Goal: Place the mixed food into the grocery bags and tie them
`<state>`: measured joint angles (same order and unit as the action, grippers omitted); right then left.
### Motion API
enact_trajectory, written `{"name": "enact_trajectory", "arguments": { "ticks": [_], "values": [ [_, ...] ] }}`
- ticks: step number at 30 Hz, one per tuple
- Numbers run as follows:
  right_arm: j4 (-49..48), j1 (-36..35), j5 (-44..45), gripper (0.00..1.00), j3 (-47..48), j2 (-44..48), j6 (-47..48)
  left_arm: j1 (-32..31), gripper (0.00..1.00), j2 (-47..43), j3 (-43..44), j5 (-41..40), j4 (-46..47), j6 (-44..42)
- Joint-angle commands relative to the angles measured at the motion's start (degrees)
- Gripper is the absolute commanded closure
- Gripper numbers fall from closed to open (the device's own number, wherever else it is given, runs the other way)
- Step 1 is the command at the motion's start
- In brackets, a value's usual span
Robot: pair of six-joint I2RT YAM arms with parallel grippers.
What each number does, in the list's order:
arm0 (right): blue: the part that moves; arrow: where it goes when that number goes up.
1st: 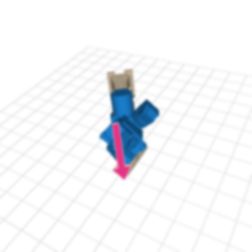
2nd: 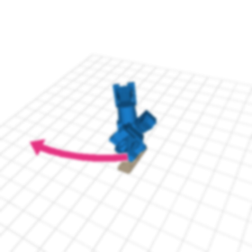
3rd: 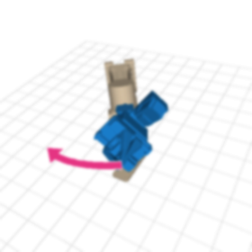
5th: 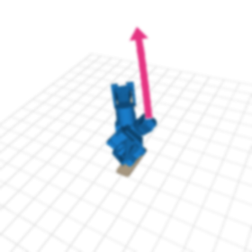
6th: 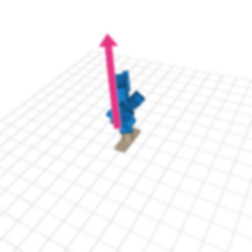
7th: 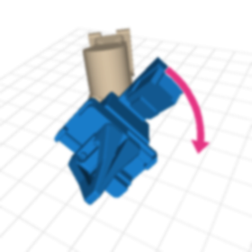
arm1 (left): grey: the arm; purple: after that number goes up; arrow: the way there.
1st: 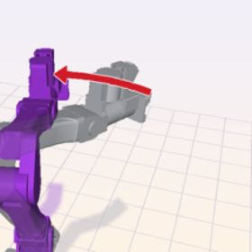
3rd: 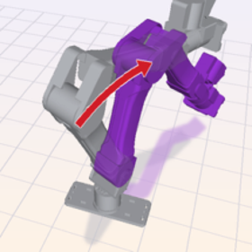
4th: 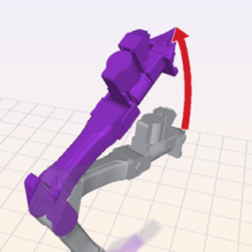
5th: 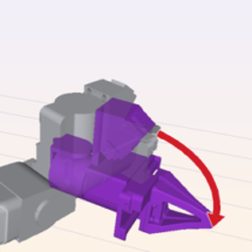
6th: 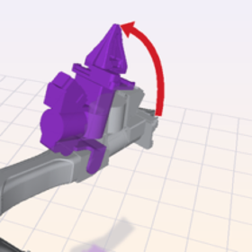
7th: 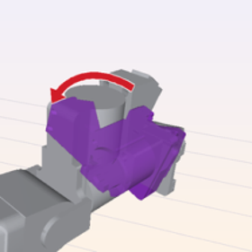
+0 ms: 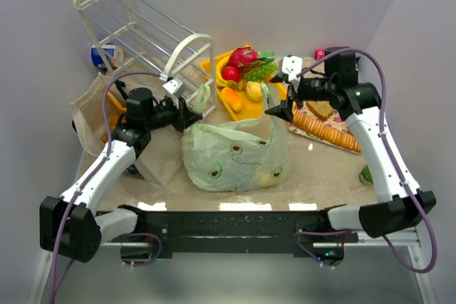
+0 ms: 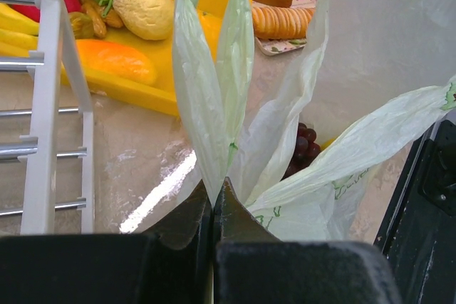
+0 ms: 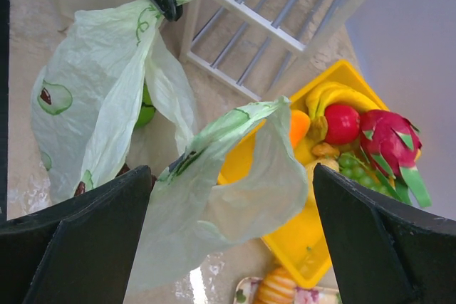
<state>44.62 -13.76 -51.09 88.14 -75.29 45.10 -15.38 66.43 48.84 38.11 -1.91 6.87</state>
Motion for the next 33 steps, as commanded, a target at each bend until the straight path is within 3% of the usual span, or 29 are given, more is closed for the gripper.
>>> {"name": "enact_trajectory", "arguments": {
  "ticks": [1, 12, 15, 16, 19, 21, 23, 26, 29, 33],
  "values": [
    [-1.56, 0.14, -7.17, 0.01, 3.61, -3.62, 2.88, 0.61, 1.00, -0.08, -0.67, 2.41, 3.05, -1.25],
    [1.69, 0.05, -9.99, 0.04, 8.45, -10.84, 6.22, 0.61, 1.00, 0.63, -0.68, 3.55, 3.41, -1.42],
    [2.40, 0.14, -9.82, 0.32, 7.23, -9.89, 5.71, 0.61, 1.00, 0.45, -0.59, 3.73, 3.49, -1.42],
    [1.01, 0.05, -9.38, 0.48, 6.18, -9.10, 3.78, 0.61, 1.00, 0.36, -0.59, 3.90, 3.49, -1.08],
    [-6.64, 0.14, -7.53, 0.70, 1.35, -4.53, -4.22, 0.61, 1.00, -0.69, -0.68, 3.56, 4.02, 0.06],
    [-10.16, 0.05, -5.88, 1.00, -0.85, -0.50, -9.64, 0.61, 1.00, -2.44, -0.76, 1.98, 4.63, 2.25],
    [-18.28, 0.05, -3.06, 1.00, -2.79, 2.84, -21.56, 0.61, 1.00, -4.37, -0.15, 1.71, 4.90, 5.51],
    [-23.24, 0.14, 3.87, 1.00, -3.76, 9.35, -28.37, 0.52, 1.00, -9.64, 2.04, 1.71, 6.83, 10.43],
    [-24.49, 0.05, 8.90, 1.00, -2.19, 14.54, -29.81, 0.52, 1.00, -13.86, 5.56, 0.92, 5.96, 12.98],
    [-23.71, -0.04, 8.29, 1.00, -1.30, 17.98, -31.30, 0.43, 1.00, -14.58, 5.84, 5.12, 6.12, 17.37]
  ]
}}
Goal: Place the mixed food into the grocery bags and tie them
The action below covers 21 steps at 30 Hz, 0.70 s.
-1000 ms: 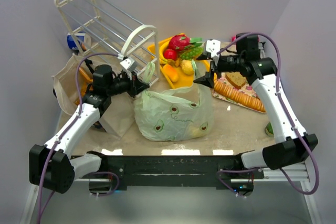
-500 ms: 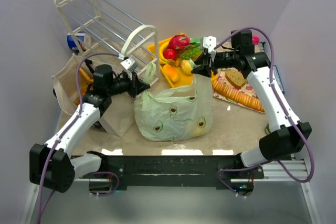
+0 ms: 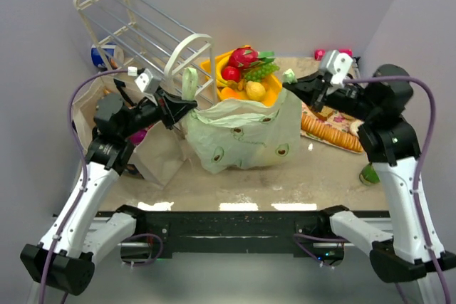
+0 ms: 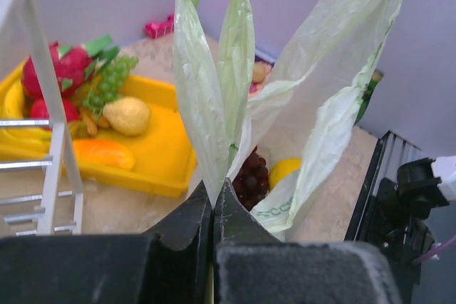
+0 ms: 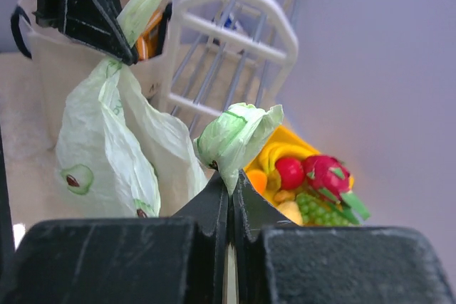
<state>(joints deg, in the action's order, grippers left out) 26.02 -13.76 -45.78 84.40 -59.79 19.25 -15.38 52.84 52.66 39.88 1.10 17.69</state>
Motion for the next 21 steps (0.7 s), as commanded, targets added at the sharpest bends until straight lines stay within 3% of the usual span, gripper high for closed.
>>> {"name": "enact_trajectory", "arguments": {
  "ticks": [1, 11, 17, 20, 21],
  "values": [
    [-4.32, 0.05, 2.45, 1.00, 2.44, 3.27, -5.79, 0.43, 1.00, -0.98, 1.48, 4.50, 3.90, 7.35],
    [-4.75, 0.05, 4.38, 1.00, -12.04, 6.88, -6.32, -0.88, 1.00, 1.47, -7.57, 18.28, 13.37, 9.11],
    [-6.33, -0.74, -2.11, 1.00, -14.18, 3.46, -9.83, -3.95, 1.00, 6.82, -8.19, 21.30, 14.98, 6.83],
    [-7.21, -6.00, -1.16, 1.00, -14.18, 1.35, -10.54, -8.34, 1.00, 11.57, -5.74, 19.72, 13.06, 5.08],
    [-7.39, -10.71, 1.98, 1.00, -14.00, 0.39, -10.28, -9.40, 1.00, 12.80, -4.16, 19.45, 12.61, 4.20]
  ]
}}
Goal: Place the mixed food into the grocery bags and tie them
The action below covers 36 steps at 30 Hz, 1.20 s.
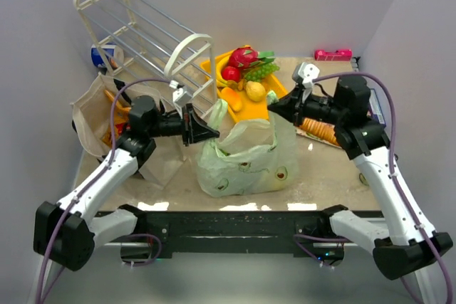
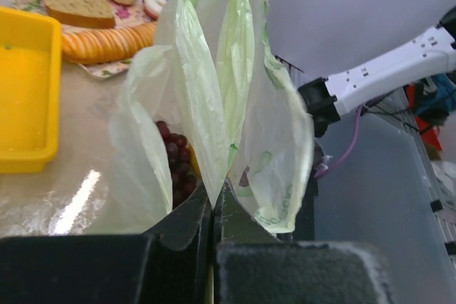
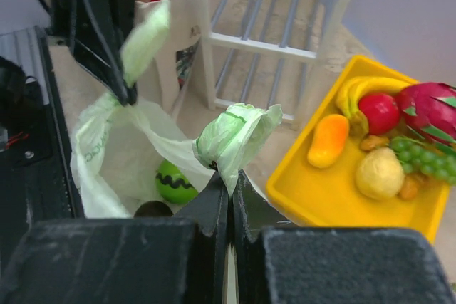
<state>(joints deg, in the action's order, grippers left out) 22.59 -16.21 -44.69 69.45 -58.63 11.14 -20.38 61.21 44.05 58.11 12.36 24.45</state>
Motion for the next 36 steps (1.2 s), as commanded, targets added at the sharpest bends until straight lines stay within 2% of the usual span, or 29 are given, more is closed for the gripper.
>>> {"name": "enact_trajectory", "arguments": {
  "ticks": [1, 8, 17, 18, 20, 23, 30, 36],
  "values": [
    [-4.13, -10.32, 1.44, 1.00, 0.60, -1.39, -1.82, -5.88, 1.00, 6.62, 5.16, 0.87, 1.09, -2.74],
    [-7.20, -19.73, 4.34, 1.00, -0.98, -6.40, -4.36, -6.78, 1.00, 13.40, 11.40, -0.54, -2.77, -4.84],
    [-14.33, -21.85, 4.43, 1.00, -0.81, -12.38, -10.78, -6.78, 1.00, 12.97, 9.74, 3.24, -0.93, -7.13],
    [-14.85, -21.94, 5.04, 1.00, -0.63, -12.56, -12.79, -6.78, 0.91, 12.88, 9.56, 3.24, -1.37, -7.65],
    [-15.38, -21.94, 5.49, 1.00, -0.11, -13.08, -13.24, -6.78, 0.85, 12.27, 9.30, 3.24, -2.86, -9.23],
    [-16.00, -21.85, 6.01, 1.00, 0.60, -13.96, -14.30, -6.78, 0.66, 11.48, 9.12, 3.77, -4.01, -10.82],
    [-16.26, -21.94, 6.19, 1.00, 1.74, -15.11, -15.88, -6.86, 0.46, 9.55, 9.21, 3.94, -9.36, -16.00],
    [-15.65, -21.85, 5.84, 1.00, 2.79, -16.60, -15.71, -6.86, 0.36, 8.31, 8.42, 3.24, -8.68, -15.49]
  ]
}}
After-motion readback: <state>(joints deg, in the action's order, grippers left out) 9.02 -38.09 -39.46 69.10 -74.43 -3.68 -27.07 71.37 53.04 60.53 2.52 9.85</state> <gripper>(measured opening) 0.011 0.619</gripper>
